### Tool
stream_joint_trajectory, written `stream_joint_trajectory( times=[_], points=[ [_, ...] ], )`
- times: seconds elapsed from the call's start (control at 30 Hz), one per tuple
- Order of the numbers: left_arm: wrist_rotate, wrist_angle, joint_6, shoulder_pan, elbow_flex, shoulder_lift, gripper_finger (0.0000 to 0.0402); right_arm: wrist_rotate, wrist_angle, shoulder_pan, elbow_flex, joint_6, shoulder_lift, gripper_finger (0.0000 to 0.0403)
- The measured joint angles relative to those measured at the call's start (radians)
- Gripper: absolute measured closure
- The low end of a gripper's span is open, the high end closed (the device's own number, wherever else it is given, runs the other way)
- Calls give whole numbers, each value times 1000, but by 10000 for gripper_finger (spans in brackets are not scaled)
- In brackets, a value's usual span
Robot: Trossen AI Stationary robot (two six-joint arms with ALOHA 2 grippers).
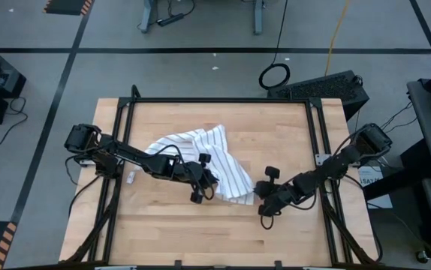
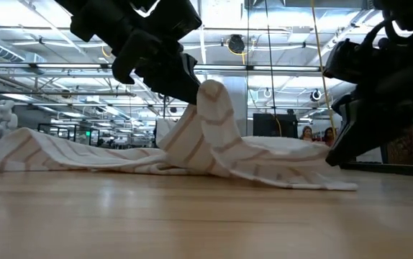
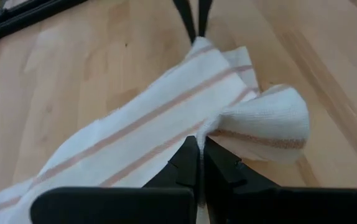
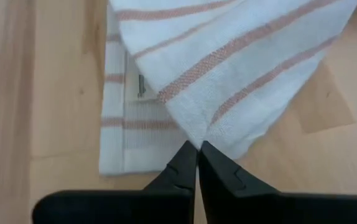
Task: Roll towel into tight, uniform cylinder
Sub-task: Fold the white brown kitchen towel
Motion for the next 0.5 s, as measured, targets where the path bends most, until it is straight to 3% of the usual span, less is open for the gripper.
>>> stream_joint_trajectory(
  times=[0.17,0.5],
  points=[
    [-49,-6,-38,-3,0,0,388,-67,-35,0,23,14,0,400],
    [-53,-60,-64,-11,0,0,384,-169,-31,4,34,42,0,399]
  ],
)
